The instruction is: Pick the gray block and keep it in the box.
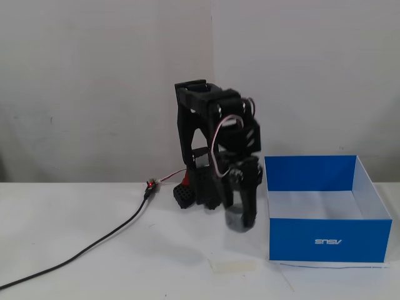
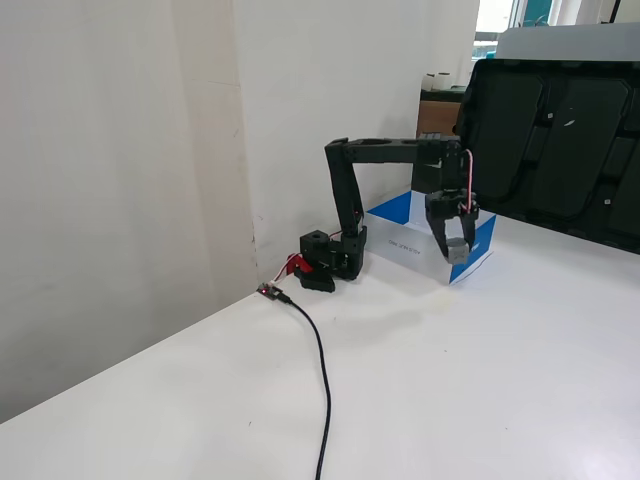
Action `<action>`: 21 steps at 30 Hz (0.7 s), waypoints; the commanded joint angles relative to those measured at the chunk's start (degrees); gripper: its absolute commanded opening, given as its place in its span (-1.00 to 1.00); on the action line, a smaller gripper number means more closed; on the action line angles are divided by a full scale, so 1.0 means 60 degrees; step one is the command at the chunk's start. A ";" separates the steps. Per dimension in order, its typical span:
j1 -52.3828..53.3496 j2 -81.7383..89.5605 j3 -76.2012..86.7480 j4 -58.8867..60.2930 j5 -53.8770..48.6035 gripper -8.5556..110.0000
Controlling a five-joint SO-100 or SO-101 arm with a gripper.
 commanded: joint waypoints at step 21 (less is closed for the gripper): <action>-0.5522 0.0776 -0.2065 0.0308 0.2388 -0.78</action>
